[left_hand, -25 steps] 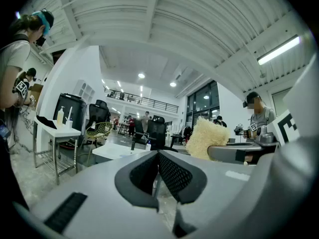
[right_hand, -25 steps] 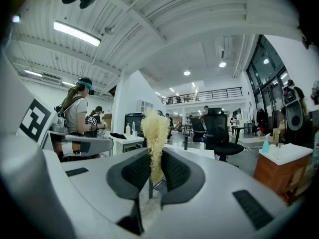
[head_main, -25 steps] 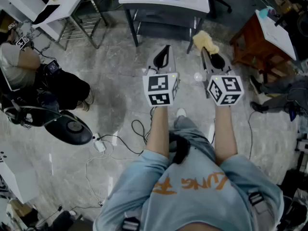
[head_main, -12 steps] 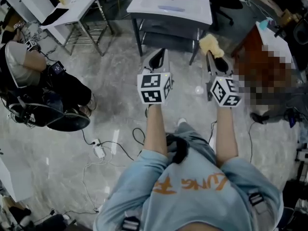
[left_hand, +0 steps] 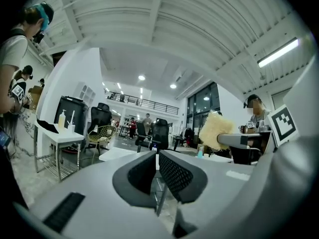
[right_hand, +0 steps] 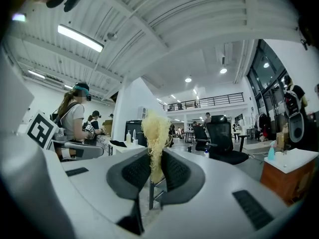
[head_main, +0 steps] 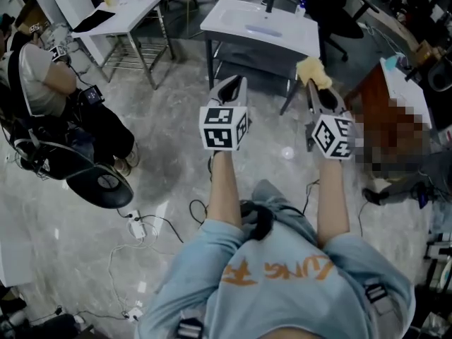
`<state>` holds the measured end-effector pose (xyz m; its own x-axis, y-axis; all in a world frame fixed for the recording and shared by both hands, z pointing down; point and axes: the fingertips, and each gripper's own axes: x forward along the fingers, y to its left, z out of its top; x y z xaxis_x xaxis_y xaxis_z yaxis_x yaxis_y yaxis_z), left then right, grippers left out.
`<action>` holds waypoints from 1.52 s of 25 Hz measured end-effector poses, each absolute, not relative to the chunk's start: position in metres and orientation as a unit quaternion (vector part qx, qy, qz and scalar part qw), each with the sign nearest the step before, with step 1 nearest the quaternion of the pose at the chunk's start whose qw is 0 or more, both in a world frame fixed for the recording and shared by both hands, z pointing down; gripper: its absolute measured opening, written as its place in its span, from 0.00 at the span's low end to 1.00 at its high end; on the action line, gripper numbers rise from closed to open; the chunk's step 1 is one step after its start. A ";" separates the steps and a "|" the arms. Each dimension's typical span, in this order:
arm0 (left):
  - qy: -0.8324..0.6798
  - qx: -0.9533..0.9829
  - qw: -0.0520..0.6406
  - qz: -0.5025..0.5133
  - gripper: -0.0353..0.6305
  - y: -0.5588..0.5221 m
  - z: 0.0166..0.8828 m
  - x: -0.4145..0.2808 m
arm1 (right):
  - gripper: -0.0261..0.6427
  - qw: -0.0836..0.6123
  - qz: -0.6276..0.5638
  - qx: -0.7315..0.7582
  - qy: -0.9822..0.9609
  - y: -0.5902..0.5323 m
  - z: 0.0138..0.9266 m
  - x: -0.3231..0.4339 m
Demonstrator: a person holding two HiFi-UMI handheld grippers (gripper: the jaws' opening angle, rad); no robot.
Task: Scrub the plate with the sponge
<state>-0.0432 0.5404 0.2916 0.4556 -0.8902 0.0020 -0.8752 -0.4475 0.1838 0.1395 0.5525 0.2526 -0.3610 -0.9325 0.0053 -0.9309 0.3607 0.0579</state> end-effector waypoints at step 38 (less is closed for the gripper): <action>-0.562 0.788 0.249 0.038 0.06 0.118 0.425 0.057 | 0.11 0.061 0.113 0.564 -0.816 0.079 0.370 0.295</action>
<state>0.0566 0.1183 0.4252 0.3660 -0.8665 0.3394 -0.9041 -0.2446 0.3504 0.2947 0.0789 0.3700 -0.3566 -0.9062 0.2273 -0.9339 0.3385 -0.1152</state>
